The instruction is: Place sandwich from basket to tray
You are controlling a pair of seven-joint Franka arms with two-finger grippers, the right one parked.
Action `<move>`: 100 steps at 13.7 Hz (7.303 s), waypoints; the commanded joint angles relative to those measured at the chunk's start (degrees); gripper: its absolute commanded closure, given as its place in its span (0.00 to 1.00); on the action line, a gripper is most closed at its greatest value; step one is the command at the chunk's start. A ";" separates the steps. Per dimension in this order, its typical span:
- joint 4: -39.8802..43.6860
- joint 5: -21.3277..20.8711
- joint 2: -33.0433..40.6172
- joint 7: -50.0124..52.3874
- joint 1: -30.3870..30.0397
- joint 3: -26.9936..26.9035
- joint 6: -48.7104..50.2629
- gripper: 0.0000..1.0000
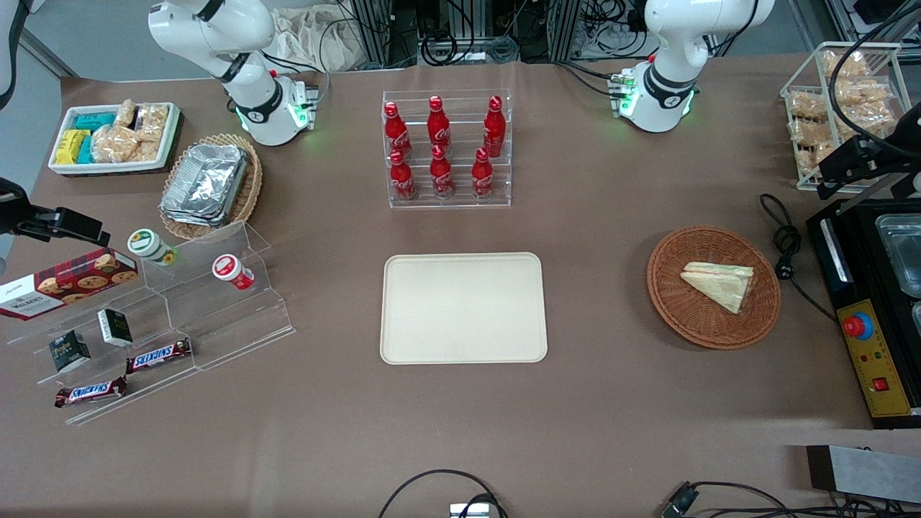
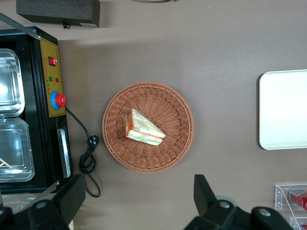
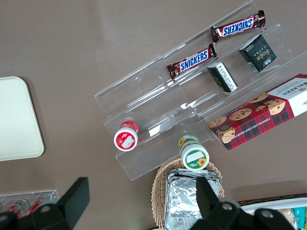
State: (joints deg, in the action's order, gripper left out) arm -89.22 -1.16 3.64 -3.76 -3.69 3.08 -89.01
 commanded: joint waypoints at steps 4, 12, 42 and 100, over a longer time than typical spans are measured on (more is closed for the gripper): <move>-0.43 -0.24 0.58 9.79 0.26 0.34 0.59 0.00; -15.60 0.63 0.83 43.31 0.00 -0.09 -11.78 0.00; -49.91 18.39 -11.47 38.13 -1.32 -6.51 -67.44 0.00; -22.24 -6.56 -13.30 49.44 2.11 23.62 -37.38 0.94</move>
State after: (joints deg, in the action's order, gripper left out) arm -116.02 -4.32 -5.36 40.37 -1.13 23.81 -127.44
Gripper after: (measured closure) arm 0.850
